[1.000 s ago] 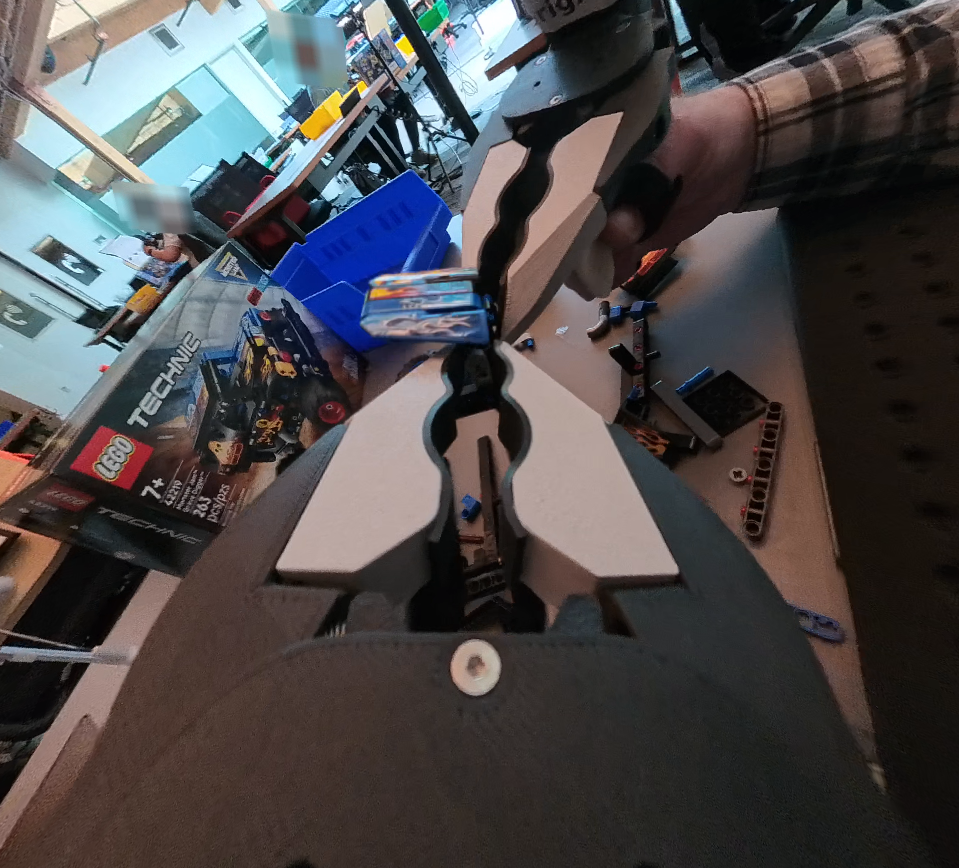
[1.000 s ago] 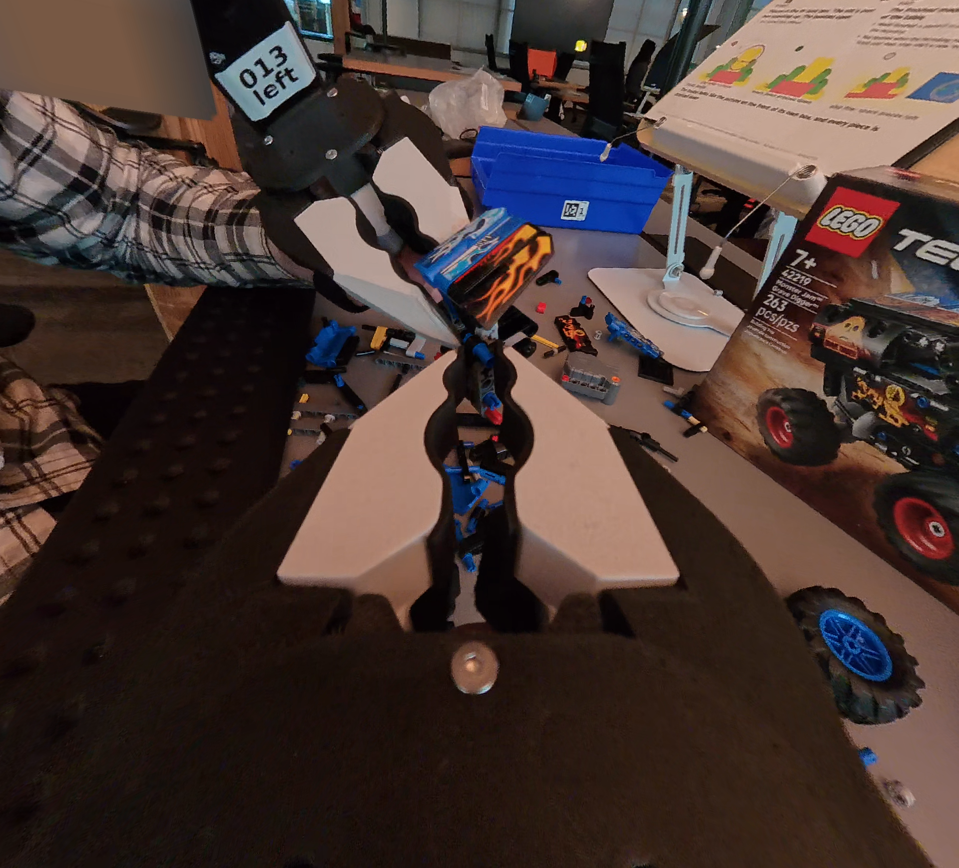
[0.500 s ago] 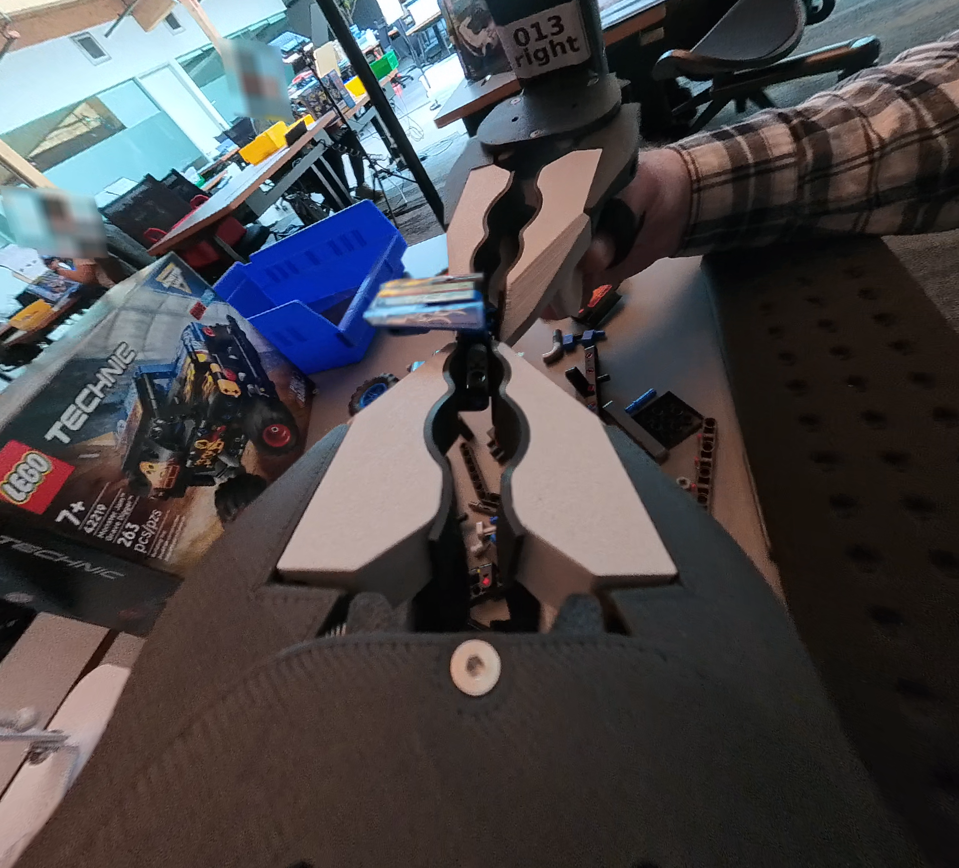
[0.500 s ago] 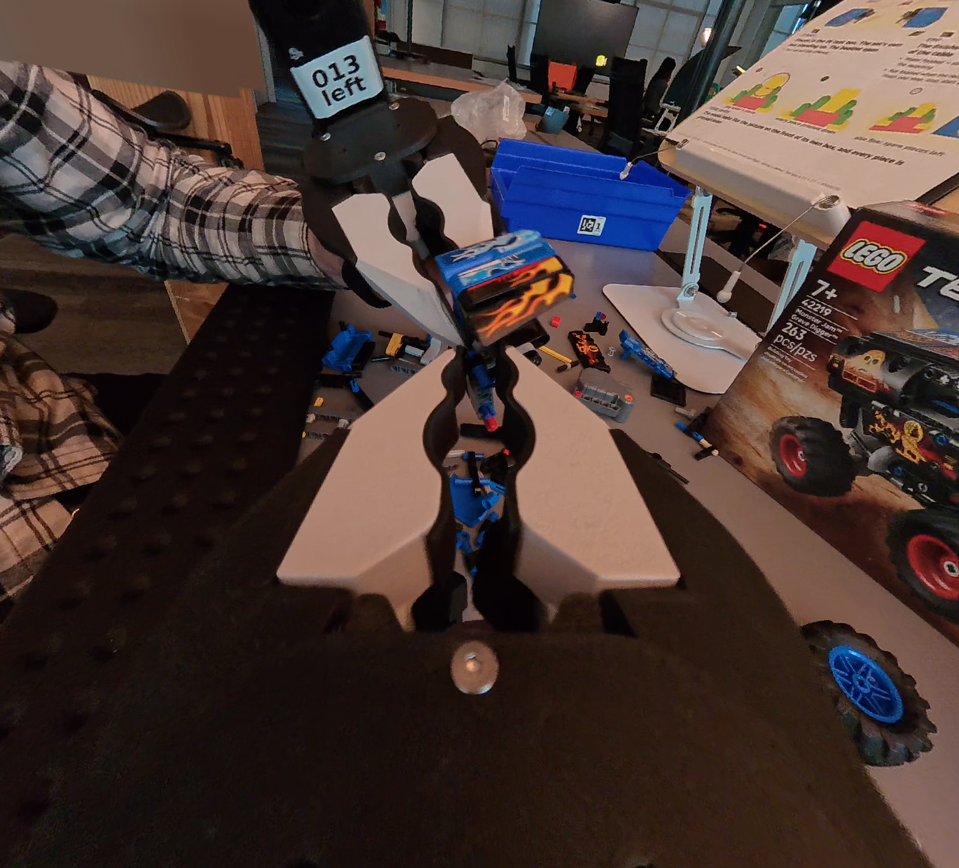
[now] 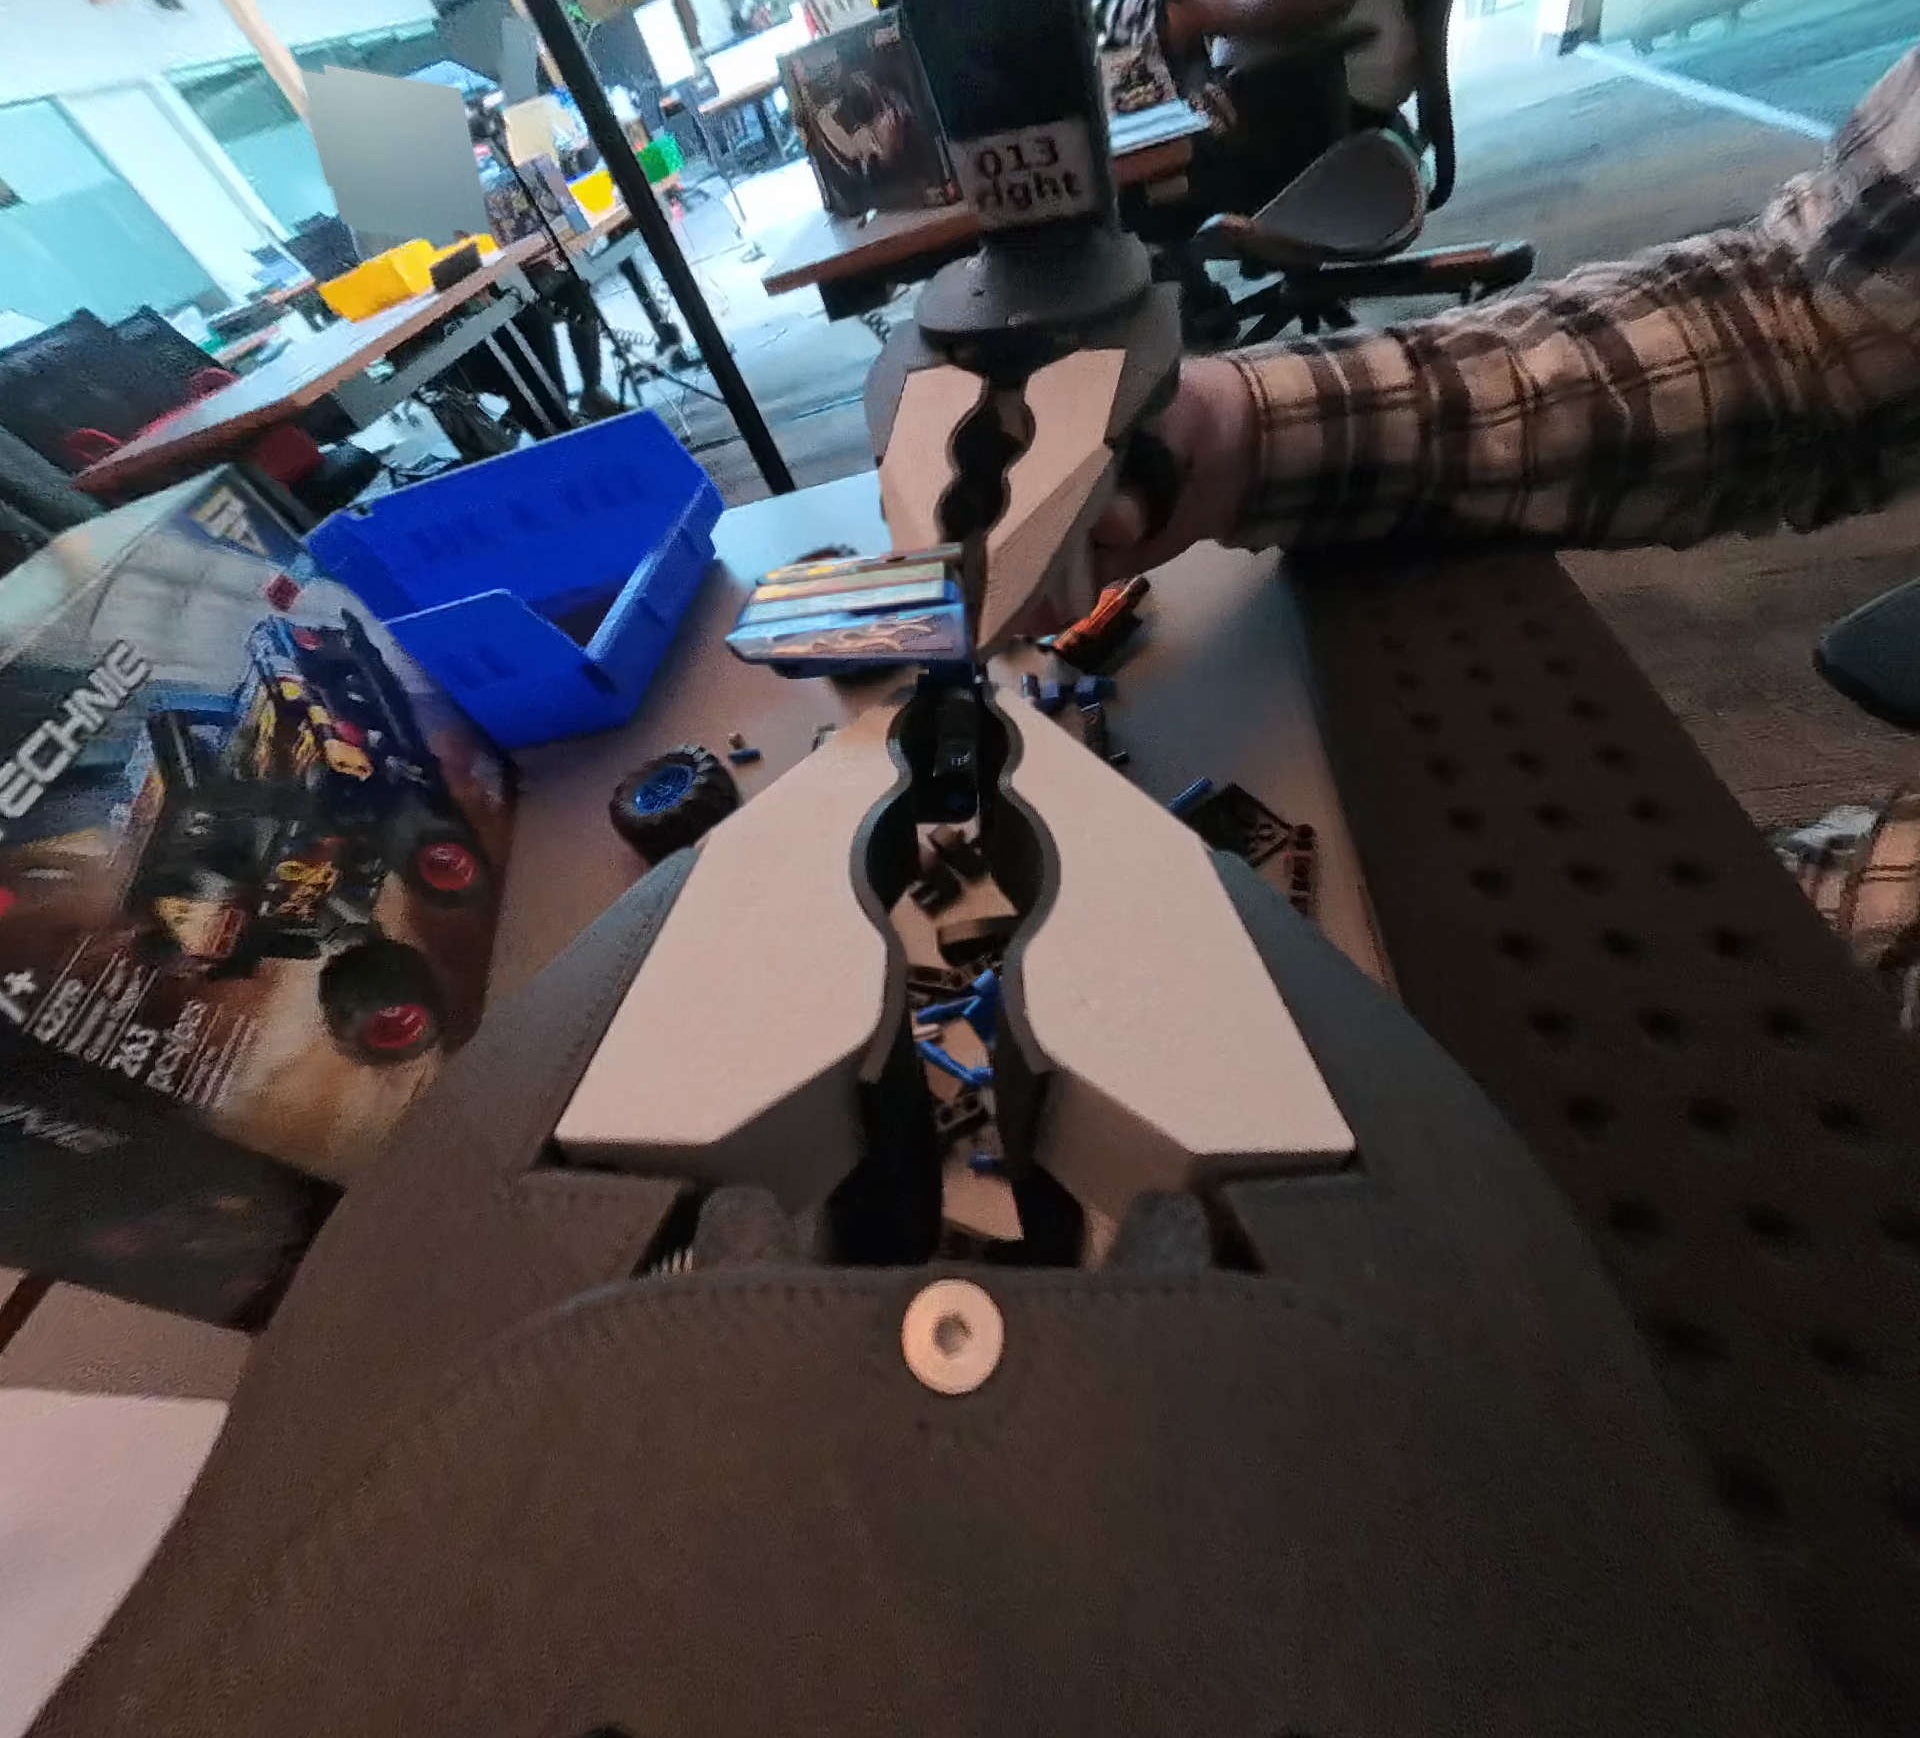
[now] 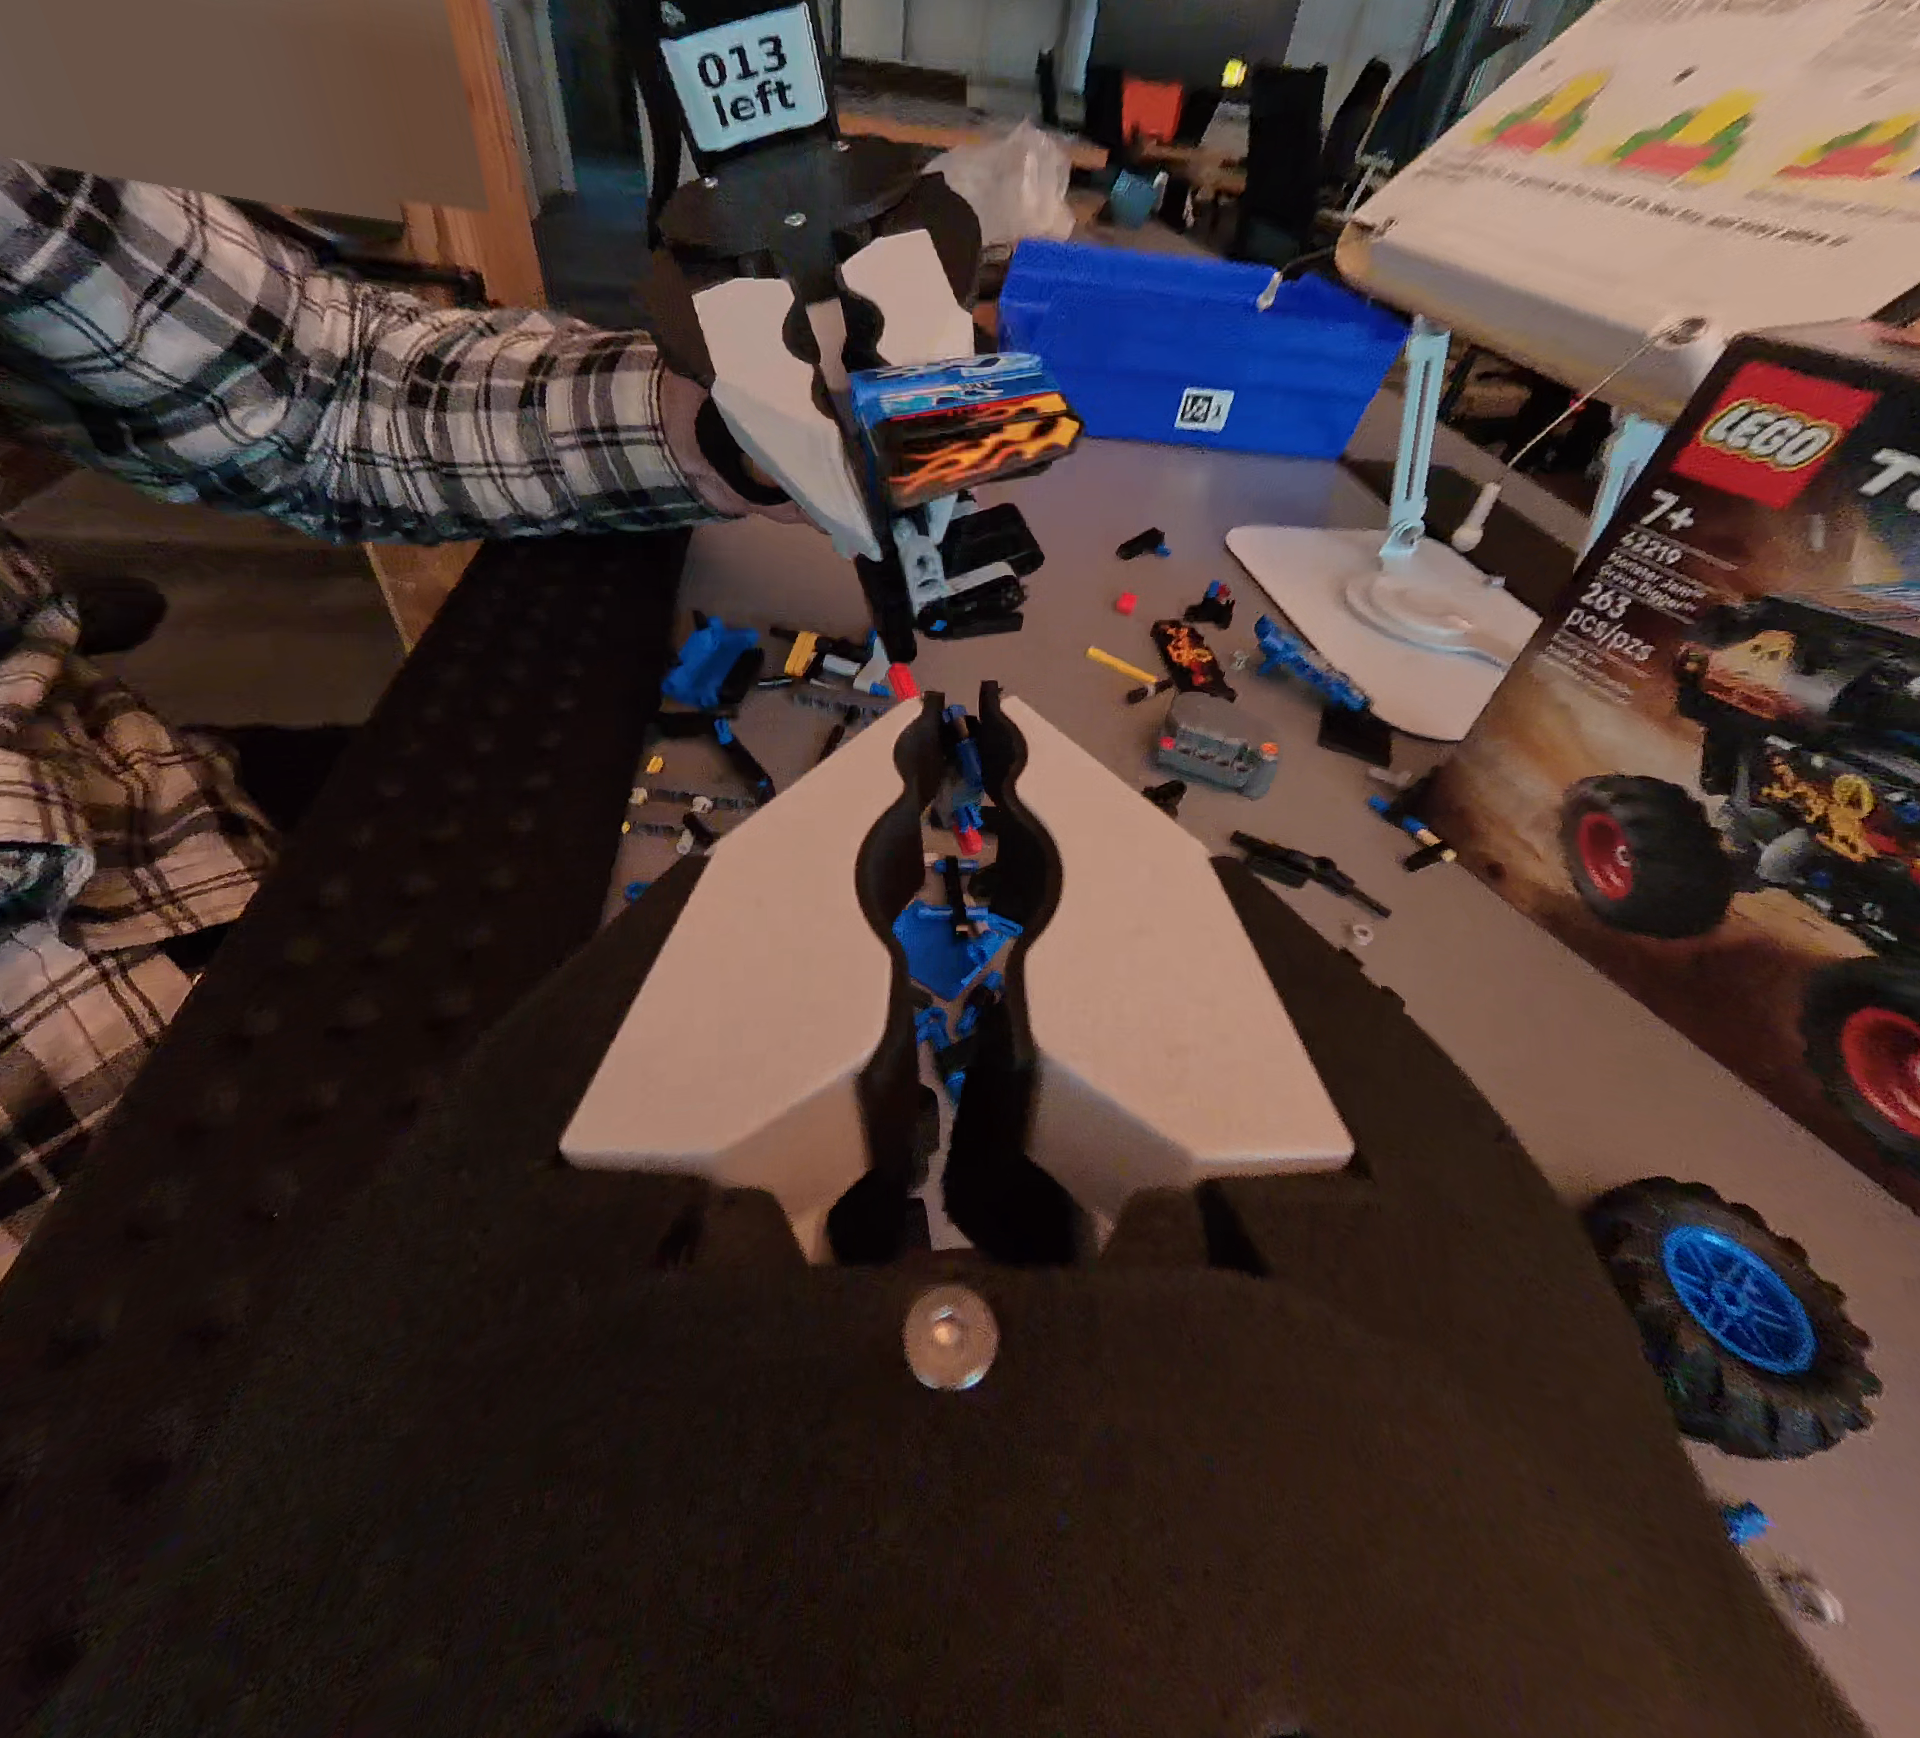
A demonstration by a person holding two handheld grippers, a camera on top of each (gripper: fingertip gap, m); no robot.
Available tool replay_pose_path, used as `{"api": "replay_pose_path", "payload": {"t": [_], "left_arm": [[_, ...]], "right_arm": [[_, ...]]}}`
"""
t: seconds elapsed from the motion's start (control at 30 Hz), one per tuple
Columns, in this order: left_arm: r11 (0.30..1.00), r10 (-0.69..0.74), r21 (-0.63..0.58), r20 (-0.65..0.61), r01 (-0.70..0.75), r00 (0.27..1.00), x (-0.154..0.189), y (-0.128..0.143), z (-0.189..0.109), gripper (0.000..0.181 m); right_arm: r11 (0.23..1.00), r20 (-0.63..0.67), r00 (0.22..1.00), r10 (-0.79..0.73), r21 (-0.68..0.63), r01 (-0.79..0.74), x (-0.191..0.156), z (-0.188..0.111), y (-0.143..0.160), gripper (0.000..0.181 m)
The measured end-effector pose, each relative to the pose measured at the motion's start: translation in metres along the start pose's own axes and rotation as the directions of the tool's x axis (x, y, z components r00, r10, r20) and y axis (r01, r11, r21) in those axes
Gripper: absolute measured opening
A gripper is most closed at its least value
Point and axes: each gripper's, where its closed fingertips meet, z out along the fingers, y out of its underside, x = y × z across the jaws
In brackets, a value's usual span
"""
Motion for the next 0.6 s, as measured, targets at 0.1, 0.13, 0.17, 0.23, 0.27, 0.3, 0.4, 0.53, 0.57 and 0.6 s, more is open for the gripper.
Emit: {"api": "replay_pose_path", "payload": {"t": [0.1, 0.13, 0.17, 0.23, 0.27, 0.3, 0.4, 0.53, 0.57, 0.6], "left_arm": [[0.998, -0.055, 0.006, 0.007, 0.055, 0.998, -0.013, 0.003, -0.009, 0.005], [0.995, -0.102, 0.013, -0.015, 0.103, 0.995, -0.014, 0.006, -0.009, 0.004], [0.993, -0.122, 0.001, -0.017, 0.122, 0.992, -0.015, 0.012, -0.007, 0.005], [0.987, -0.152, -0.059, -0.046, 0.149, 0.987, -0.012, 0.026, -0.004, 0.005], [0.986, -0.162, -0.053, -0.047, 0.159, 0.986, -0.012, 0.027, -0.003, 0.004], [0.984, -0.176, -0.049, -0.054, 0.174, 0.983, -0.012, 0.027, -0.003, 0.004], [0.977, -0.210, -0.041, -0.079, 0.207, 0.975, -0.011, 0.027, 0.001, 0.004], [0.975, -0.224, -0.028, -0.115, 0.222, 0.968, -0.004, 0.024, 0.006, 0.005], [0.974, -0.225, -0.020, -0.121, 0.224, 0.967, -0.003, 0.022, 0.008, 0.004], [0.976, -0.219, -0.009, -0.117, 0.219, 0.969, -0.003, 0.020, 0.009, 0.004]], "right_arm": [[0.999, 0.022, 0.999, 0.045, 0.004, -0.045, -0.001, 0.001, 0.004, 0.005], [0.998, 0.030, 0.998, 0.054, -0.021, -0.054, -0.003, 0.005, 0.008, 0.005], [0.996, 0.051, 0.996, 0.074, -0.054, -0.072, -0.006, 0.010, 0.014, 0.006], [0.989, 0.058, 0.994, 0.092, -0.121, -0.085, -0.007, 0.017, 0.029, 0.006], [0.987, 0.063, 0.993, 0.099, -0.135, -0.089, -0.008, 0.019, 0.032, 0.007], [0.984, 0.076, 0.990, 0.118, -0.139, -0.107, -0.010, 0.021, 0.034, 0.009], [0.975, 0.070, 0.988, 0.136, -0.185, -0.121, -0.009, 0.025, 0.043, 0.029], [0.988, 0.037, 0.990, 0.134, -0.087, -0.131, 0.000, 0.026, 0.019, 0.023], [0.987, 0.034, 0.988, 0.152, -0.054, -0.150, 0.002, 0.027, 0.012, 0.017], [0.985, 0.051, 0.984, 0.168, -0.049, -0.166, 0.001, 0.028, 0.010, 0.010]]}}
